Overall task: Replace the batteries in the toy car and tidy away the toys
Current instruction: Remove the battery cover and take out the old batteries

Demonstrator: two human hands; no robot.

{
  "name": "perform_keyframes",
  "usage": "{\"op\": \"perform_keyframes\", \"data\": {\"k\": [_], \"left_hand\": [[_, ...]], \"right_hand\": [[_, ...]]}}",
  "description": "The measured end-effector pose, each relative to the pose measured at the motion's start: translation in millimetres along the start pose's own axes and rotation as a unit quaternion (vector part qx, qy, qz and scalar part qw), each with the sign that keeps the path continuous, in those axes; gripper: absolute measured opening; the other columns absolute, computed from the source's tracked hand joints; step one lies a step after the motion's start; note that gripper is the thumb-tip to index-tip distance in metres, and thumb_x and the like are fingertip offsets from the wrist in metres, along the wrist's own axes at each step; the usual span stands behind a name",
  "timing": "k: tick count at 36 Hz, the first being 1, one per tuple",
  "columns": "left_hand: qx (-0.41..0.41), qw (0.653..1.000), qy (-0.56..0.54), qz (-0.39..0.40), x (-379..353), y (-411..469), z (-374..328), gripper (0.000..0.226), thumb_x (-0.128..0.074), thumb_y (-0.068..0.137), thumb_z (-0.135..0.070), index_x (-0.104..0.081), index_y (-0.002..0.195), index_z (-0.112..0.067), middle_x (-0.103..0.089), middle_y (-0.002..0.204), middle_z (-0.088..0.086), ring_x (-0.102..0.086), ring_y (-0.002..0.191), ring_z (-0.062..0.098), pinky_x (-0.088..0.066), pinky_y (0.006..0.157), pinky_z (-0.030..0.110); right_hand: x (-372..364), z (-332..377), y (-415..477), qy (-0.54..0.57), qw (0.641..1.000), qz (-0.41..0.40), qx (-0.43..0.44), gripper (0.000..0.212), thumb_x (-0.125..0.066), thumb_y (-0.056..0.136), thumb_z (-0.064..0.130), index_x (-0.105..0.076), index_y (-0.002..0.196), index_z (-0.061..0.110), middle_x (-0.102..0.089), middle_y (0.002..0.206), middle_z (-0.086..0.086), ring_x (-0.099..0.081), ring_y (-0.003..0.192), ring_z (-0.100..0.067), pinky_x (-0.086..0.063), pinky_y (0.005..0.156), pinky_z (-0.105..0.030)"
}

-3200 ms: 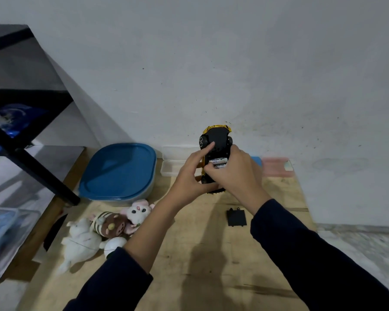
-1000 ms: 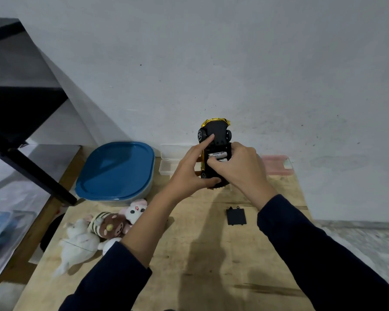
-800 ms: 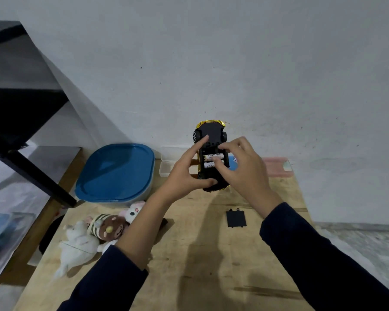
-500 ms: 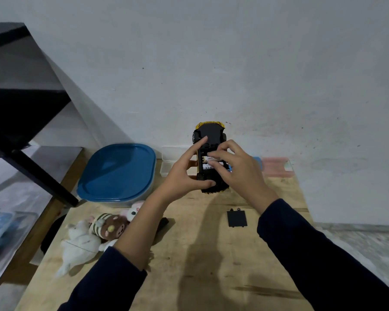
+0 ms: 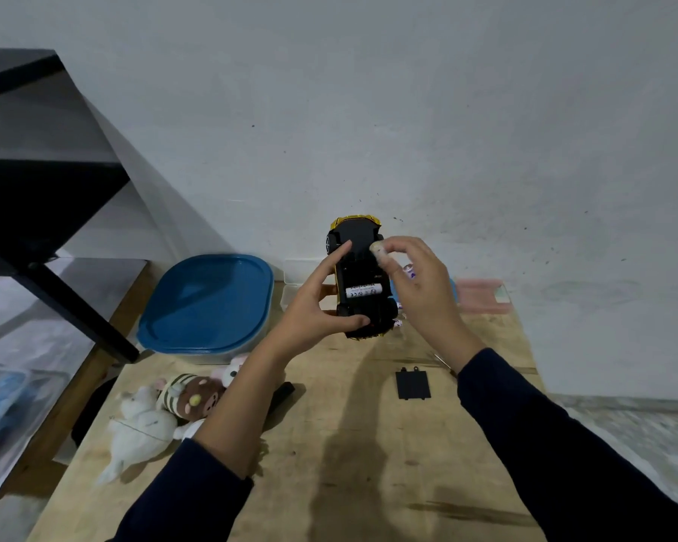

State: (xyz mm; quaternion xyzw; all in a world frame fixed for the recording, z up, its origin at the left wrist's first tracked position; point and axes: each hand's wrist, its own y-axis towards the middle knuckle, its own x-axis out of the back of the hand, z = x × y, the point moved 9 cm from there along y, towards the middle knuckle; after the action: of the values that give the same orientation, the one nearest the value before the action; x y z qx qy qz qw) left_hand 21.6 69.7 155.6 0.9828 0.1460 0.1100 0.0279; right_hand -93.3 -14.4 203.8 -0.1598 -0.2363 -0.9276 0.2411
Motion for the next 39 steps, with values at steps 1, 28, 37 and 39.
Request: {"op": "perform_keyframes", "data": {"k": [1,28,37,39], "left_hand": [[0.003,1.0,-0.001,-0.001,1,0,1,0.095,-0.08,0.072,-0.005,-0.03,0.138,-0.052,-0.036,0.142,-0.011,-0.052,0.117,0.016,-0.056,0.084,0.028],[0.003,0.998,-0.051,-0.039,-1,0,4,0.095,-0.079,0.071,-0.001,-0.032,0.139,-0.047,-0.039,0.138,-0.021,-0.056,0.109,0.002,-0.056,0.082,0.029],[-0.032,0.994,-0.038,-0.099,0,3,-4,0.096,-0.079,0.069,0.002,-0.033,0.134,-0.052,-0.041,0.14,-0.017,-0.054,0.116,0.019,-0.056,0.087,0.036],[-0.034,0.993,-0.036,-0.109,0,3,-5,0.097,-0.08,0.069,0.0,-0.032,0.134,-0.053,-0.04,0.143,-0.011,-0.053,0.12,0.021,-0.054,0.09,0.041]], "right_hand": [[3,-5,1,0.037,0.999,-0.006,-0.039,0.018,-0.051,0.095,0.028,-0.062,0.102,0.015,-0.06,0.098,0.016,-0.051,0.088,0.015,-0.037,0.072,0.001],[2,-63,-24,0.333,0.887,-0.077,-0.309,0.018,-0.043,0.095,0.005,-0.057,0.087,0.014,-0.046,0.071,0.0,-0.034,0.044,-0.007,-0.031,0.037,-0.016],[0,-24,-14,0.025,0.994,-0.031,-0.106,0.017,-0.058,0.091,0.016,-0.071,0.101,0.012,-0.066,0.09,0.006,-0.06,0.084,-0.001,-0.049,0.069,-0.009],[2,-24,-13,0.016,0.994,-0.048,-0.096,0.017,-0.058,0.091,0.014,-0.071,0.101,0.011,-0.066,0.091,0.006,-0.058,0.081,0.004,-0.047,0.068,-0.004]]}}
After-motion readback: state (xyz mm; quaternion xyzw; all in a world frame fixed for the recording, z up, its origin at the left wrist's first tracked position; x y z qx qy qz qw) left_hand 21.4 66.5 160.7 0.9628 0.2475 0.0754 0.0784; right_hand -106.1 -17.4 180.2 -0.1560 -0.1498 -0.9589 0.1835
